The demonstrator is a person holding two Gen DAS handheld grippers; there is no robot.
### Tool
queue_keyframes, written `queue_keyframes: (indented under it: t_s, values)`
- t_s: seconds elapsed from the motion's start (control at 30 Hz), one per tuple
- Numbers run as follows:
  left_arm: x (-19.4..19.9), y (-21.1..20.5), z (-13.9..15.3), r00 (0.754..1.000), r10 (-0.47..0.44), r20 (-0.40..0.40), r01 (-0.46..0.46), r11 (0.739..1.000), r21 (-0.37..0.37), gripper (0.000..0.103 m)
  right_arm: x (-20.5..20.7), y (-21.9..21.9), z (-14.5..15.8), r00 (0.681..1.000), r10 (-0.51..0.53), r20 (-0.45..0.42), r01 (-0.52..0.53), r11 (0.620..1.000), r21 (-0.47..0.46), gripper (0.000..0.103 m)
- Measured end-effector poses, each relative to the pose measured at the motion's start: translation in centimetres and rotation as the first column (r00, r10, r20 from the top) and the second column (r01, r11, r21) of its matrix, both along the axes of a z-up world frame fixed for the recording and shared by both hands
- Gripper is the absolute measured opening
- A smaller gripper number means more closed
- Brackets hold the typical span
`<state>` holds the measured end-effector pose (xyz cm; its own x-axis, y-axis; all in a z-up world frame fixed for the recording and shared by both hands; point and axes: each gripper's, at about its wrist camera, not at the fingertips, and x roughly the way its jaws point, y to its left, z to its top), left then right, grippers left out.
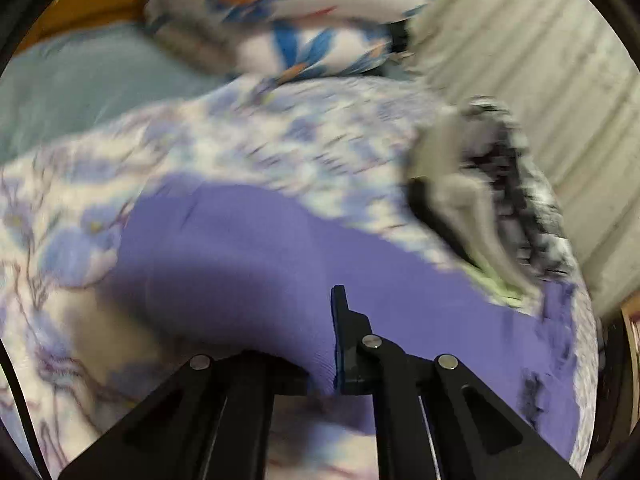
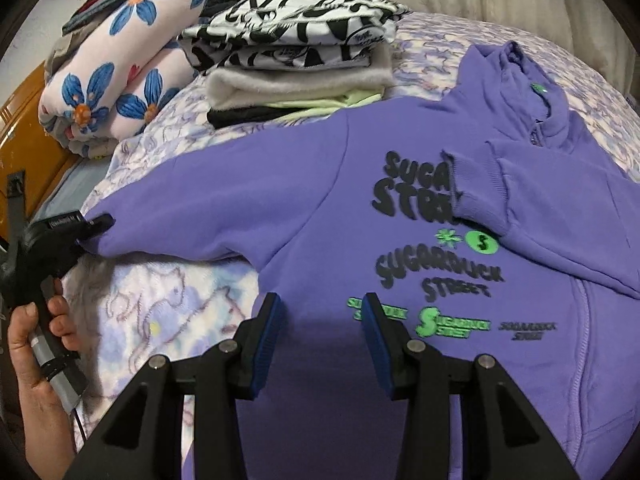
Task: Fold large clothes
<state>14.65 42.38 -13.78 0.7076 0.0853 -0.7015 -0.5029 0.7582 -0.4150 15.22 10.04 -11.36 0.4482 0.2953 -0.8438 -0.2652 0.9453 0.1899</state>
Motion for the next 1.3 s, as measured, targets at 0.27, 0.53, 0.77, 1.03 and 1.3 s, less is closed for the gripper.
queue_keyframes:
  t_s: [0.27, 0.53, 0.77, 1.03, 1.3]
  values:
    - [1.6, -14.8, 9.9, 0.928, -0.337, 0.157, 0.32, 0.939, 0.123, 0.005, -1.2, -7.1, 2.8, 0.993, -0.11, 0.05, 0.106, 0.991, 0.076, 0.042]
    - [4.4, -31.1, 5.9, 0.799, -0.601, 0.011, 0.598, 0.796, 0.097, 0.005, -2.5, -16.8, 2.9, 0.959, -0.279, 0.044, 0.274, 0.957, 0.091, 0.042]
    - [3.9, -35.1, 0.4, 0.752, -0.646, -0.129, 0.652, 0.759, -0.001, 0.062, -3.2, -21.3, 1.7, 0.947, -0.321, 0.013, 0.319, 0.944, 0.088, 0.042]
    - [1.3, -31.9, 2.6, 0.782, -0.617, -0.095, 0.612, 0.787, -0.072, 0.075, -3.6, -19.7, 2.8, 0.965, -0.261, 0.022, 0.255, 0.954, 0.161, 0.051]
    - [-2.9, -28.9, 5.1, 0.786, -0.617, -0.035, 0.614, 0.786, -0.075, 0.082, -4.9, -15.7, 5.2, 0.983, -0.169, 0.072, 0.156, 0.976, 0.151, 0.058]
